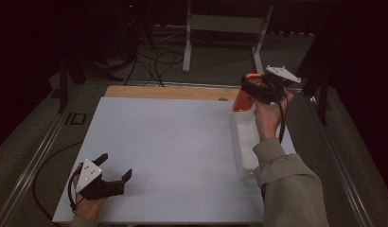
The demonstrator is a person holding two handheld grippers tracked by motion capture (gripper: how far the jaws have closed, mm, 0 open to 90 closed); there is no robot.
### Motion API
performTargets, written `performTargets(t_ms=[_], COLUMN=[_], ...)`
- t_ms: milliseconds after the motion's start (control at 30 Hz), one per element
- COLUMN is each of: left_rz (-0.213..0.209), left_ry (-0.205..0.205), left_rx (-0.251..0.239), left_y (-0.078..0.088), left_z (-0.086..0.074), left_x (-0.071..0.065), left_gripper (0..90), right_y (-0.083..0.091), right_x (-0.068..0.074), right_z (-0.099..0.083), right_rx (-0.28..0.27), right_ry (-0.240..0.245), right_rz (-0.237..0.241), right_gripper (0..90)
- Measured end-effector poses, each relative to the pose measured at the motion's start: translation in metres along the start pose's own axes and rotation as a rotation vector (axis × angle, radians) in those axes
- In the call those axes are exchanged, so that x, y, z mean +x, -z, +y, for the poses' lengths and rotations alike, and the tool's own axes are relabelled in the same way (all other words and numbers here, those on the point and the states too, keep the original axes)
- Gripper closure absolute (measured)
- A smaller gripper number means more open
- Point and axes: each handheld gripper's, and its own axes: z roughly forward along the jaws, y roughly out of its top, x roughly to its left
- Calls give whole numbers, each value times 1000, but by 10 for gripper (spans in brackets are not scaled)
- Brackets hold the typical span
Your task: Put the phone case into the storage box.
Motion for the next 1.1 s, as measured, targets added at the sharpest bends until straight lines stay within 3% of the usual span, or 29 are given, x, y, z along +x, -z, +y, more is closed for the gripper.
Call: performTargets(t_ms=[367, 1100], left_rz=[0, -3], left_ry=[1, 3], left_rx=[-1, -2], left_y=[0, 0], left_z=[0, 0], left_x=[0, 0], left_gripper=[2, 2], right_y=[-5, -20], right_x=[-8, -9], right_z=[-1, -5], right_rx=[0, 9], right_ry=[15, 42], right_rz=[-27, -71], right_gripper=[170, 170])
